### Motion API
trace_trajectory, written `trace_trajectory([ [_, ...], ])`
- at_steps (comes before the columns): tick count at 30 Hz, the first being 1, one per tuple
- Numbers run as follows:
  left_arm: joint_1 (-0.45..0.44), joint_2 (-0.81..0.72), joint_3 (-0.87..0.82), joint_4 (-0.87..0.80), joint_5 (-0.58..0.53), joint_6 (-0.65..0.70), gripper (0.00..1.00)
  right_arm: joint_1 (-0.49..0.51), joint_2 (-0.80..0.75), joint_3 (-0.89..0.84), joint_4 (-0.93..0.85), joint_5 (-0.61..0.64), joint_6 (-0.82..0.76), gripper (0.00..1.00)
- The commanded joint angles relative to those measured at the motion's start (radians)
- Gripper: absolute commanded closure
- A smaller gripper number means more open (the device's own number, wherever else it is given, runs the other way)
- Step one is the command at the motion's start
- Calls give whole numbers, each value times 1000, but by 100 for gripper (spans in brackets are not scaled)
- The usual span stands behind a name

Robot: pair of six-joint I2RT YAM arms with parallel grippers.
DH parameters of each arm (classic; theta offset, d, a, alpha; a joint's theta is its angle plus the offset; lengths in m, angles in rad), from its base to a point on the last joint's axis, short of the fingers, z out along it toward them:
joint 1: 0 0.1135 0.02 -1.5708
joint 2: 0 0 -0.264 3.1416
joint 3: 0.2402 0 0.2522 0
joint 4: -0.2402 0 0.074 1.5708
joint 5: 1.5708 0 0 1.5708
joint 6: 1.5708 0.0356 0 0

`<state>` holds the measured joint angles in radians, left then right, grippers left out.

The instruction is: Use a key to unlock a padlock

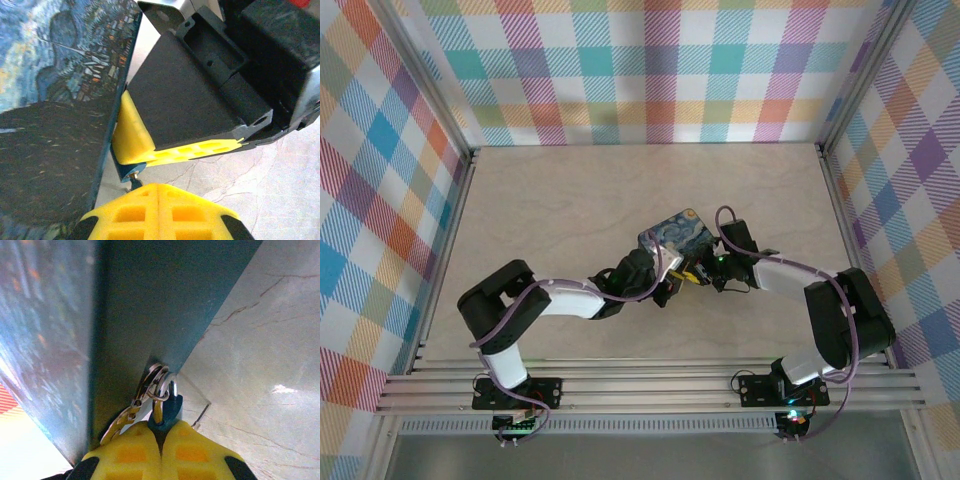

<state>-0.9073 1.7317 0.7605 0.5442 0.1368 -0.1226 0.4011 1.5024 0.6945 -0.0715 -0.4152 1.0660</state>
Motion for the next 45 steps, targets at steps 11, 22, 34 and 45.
trace_trajectory([
  [11, 50, 7, 1, -74, -58, -111, 88, 45, 38, 144, -271, 30, -109, 92],
  [22, 120, 34, -2, -87, -49, -130, 85, 65, 10, 162, -330, 50, -151, 65],
  [34, 169, -13, -19, -87, -34, -110, 78, 65, 16, 273, -385, 89, -338, 55],
  [45, 169, -91, -101, -75, -52, -148, 77, 64, 135, 339, -392, 239, -623, 53],
])
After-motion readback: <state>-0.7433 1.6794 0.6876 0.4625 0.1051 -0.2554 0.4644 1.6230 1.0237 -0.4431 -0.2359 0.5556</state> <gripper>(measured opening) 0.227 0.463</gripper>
